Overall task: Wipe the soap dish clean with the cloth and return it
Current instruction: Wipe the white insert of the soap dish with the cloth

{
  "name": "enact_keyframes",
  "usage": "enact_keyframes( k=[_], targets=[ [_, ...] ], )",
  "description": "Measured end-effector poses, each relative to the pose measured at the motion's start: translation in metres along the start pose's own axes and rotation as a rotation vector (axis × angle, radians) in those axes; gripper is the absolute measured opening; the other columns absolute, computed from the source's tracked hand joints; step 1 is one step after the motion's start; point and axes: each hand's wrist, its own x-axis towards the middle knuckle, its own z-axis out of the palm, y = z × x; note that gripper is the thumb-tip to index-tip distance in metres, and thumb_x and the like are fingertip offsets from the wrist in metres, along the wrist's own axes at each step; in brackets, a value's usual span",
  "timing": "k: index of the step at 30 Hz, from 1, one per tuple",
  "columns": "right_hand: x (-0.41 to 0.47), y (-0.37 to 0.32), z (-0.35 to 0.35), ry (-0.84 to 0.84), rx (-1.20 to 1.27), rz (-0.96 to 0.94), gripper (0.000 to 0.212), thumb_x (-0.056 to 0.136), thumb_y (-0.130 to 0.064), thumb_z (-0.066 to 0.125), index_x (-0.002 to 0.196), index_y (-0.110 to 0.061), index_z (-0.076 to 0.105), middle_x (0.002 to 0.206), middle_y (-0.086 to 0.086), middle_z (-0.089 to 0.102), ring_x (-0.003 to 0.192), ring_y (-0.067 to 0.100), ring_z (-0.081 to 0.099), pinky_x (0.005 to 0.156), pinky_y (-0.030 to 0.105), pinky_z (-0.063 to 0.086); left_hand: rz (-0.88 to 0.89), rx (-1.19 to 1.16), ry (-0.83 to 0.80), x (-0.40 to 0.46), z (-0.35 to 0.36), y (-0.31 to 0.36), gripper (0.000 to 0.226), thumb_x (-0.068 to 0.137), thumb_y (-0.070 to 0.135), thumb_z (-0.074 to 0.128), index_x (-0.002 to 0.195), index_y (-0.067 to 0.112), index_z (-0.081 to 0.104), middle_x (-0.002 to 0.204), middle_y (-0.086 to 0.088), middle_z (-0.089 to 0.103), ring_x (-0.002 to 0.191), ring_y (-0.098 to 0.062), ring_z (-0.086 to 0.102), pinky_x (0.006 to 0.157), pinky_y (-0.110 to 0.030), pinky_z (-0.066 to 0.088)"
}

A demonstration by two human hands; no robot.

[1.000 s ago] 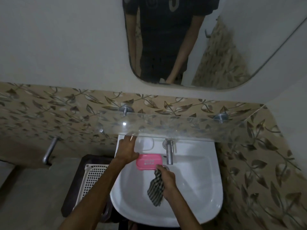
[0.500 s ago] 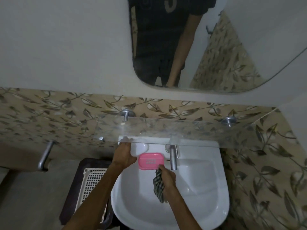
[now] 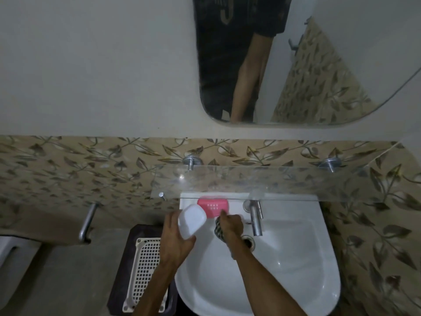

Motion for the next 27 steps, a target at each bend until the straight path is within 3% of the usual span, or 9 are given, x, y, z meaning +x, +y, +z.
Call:
enact_keyframes(
  k=[5,9,12,16,18,21,23,25,27],
  targets=[
    [-0.004,0.002,-0.01,0.029,0.066,0.02,0.052,0.1,-0.044,0.062,0.114,0.006,0.07,0.115,0.021,0.074,0.108,0.034,0.071,0.086,0.034,0.053,0.041,0.001,-0.001,-0.009,0.002,0.014,0.086,0.06,0.016,0.087,0.139,0.014,0.054,0.127,-0.001,0.052,0.117,-0.026,0.056,0.091,-0.038,0.051],
    [-0.028,0.014,-0.039,0.003,0.524,0.102,0.02,0.086,-0.023,0.073,0.08,-0.005,0.071,0.078,0.014,0.069,0.071,0.027,0.066,0.066,0.033,0.051,0.027,0.001,-0.001,-0.017,0.002,0.027,0.09,0.062,0.019,0.092,0.143,0.016,0.052,0.135,-0.005,0.053,0.123,-0.025,0.052,0.098,-0.038,0.048],
    [-0.053,0.026,-0.071,-0.116,0.734,0.065,0.014,0.075,-0.017,0.076,0.086,-0.009,0.076,0.068,0.008,0.067,0.055,0.021,0.064,0.051,0.026,0.053,0.08,-0.031,-0.014,-0.028,0.005,0.05,0.091,0.063,0.023,0.094,0.143,0.016,0.052,0.137,-0.003,0.051,0.125,-0.022,0.05,0.103,-0.039,0.049],
    [-0.087,0.032,-0.095,-0.085,0.556,-0.231,0.004,0.076,-0.015,0.08,0.075,-0.018,0.082,0.078,0.0,0.079,0.073,0.021,0.074,0.066,0.031,0.06,0.177,-0.119,-0.044,-0.052,0.014,0.089,0.093,0.068,0.038,0.095,0.146,0.019,0.05,0.142,0.006,0.052,0.13,-0.011,0.05,0.109,-0.028,0.043],
    [-0.099,0.036,-0.106,-0.04,0.426,-0.395,0.014,0.082,-0.012,0.079,0.078,-0.025,0.082,0.083,-0.006,0.08,0.082,0.013,0.075,0.075,0.026,0.06,0.231,-0.181,-0.051,-0.064,0.02,0.108,0.09,0.072,0.037,0.095,0.148,0.021,0.05,0.148,0.008,0.054,0.138,-0.01,0.05,0.116,-0.028,0.041],
    [-0.112,0.039,-0.122,-0.01,0.36,-0.551,0.019,0.084,-0.011,0.077,0.078,-0.028,0.081,0.082,-0.011,0.079,0.079,0.002,0.073,0.07,0.014,0.055,0.298,-0.26,-0.056,-0.079,0.024,0.129,0.09,0.072,0.025,0.094,0.15,0.028,0.048,0.148,0.012,0.057,0.138,-0.008,0.053,0.113,-0.025,0.044],
    [-0.12,0.041,-0.132,-0.028,0.346,-0.579,0.017,0.085,-0.011,0.076,0.081,-0.026,0.082,0.083,-0.009,0.08,0.081,0.008,0.075,0.072,0.024,0.06,0.271,-0.388,-0.138,-0.085,0.022,0.142,0.094,0.072,0.014,0.09,0.151,0.035,0.044,0.144,0.015,0.06,0.131,-0.009,0.059,0.104,-0.023,0.051],
    [-0.128,0.039,-0.141,-0.078,0.348,-0.569,0.013,0.086,-0.015,0.074,0.086,-0.025,0.083,0.083,0.001,0.081,0.082,0.023,0.077,0.072,0.042,0.063,0.249,-0.506,-0.239,-0.089,0.02,0.152,0.093,0.071,0.008,0.083,0.151,0.039,0.046,0.142,0.011,0.062,0.124,-0.018,0.064,0.098,-0.033,0.057],
    [-0.135,0.036,-0.154,-0.126,0.342,-0.6,0.011,0.086,-0.02,0.073,0.088,-0.025,0.083,0.079,0.011,0.079,0.075,0.031,0.077,0.066,0.044,0.062,0.143,-0.676,-0.293,-0.094,0.017,0.165,0.08,0.067,0.017,0.079,0.142,0.037,0.059,0.137,0.0,0.067,0.12,-0.027,0.065,0.095,-0.044,0.057]
  ],
)
